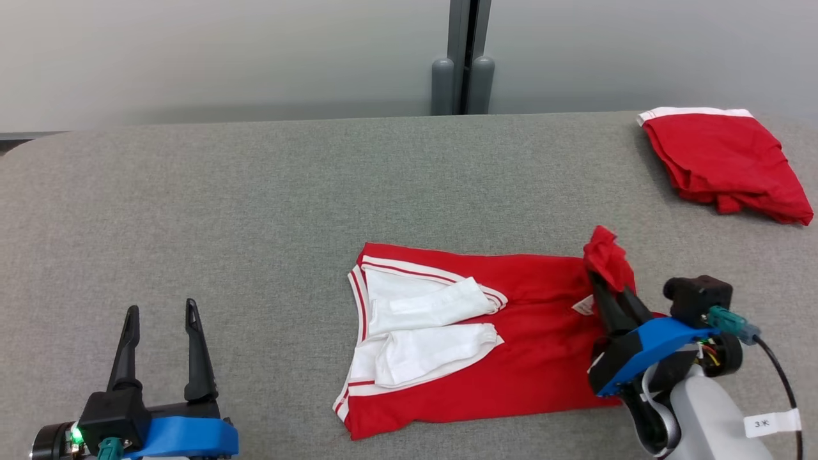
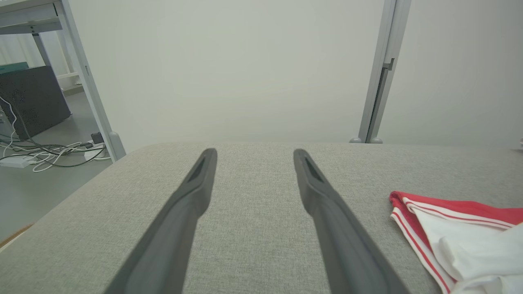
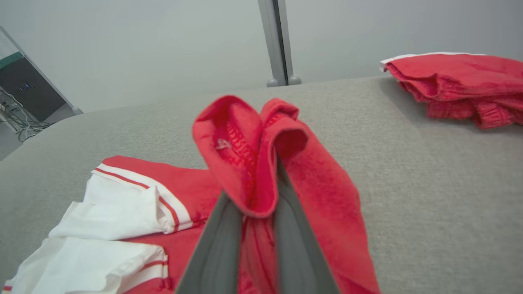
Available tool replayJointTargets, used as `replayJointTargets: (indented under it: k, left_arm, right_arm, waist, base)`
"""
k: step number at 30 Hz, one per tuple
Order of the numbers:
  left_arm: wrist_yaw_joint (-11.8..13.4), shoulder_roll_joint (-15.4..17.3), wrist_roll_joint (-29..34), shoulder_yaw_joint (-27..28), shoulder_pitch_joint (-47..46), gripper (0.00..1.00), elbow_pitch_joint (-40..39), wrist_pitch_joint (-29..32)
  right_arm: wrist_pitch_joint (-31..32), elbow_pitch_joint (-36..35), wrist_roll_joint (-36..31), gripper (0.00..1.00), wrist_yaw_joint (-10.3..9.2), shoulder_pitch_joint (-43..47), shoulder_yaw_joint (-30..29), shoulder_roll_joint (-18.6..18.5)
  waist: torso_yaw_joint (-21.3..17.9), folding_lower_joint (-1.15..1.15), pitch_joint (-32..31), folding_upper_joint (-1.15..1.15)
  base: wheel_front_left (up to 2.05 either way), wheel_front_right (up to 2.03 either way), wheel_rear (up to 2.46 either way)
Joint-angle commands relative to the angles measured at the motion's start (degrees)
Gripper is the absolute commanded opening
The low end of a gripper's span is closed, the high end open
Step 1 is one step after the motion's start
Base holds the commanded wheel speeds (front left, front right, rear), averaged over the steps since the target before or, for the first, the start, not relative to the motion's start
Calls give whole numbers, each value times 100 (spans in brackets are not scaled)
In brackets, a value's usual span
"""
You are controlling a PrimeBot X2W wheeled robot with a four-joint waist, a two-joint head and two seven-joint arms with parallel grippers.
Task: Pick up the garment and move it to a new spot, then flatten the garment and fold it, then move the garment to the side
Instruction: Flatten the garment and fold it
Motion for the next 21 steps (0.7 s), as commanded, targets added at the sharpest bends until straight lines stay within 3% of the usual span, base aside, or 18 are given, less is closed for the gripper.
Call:
replayJointTargets:
  k: [1,8,21]
  left_arm:
    - [40,-9,-4,-51,-69,100,-14,-25]
    - [-5,-11,-58,-88,-216,100,98,-25]
    - [9,-10,-175,-318,-418,100,259,-25]
  right_arm:
    - [35,-84,10,0,1,0,95,69]
    - [127,-176,131,0,1,-182,687,324]
    - [-191,143,1020,0,1,-757,1979,348]
  waist:
    - [47,0,26,0]
    - [270,0,103,0]
    - [658,0,286,0]
  base:
    - [0,0,0]
    - [0,0,0]
    - [0,0,0]
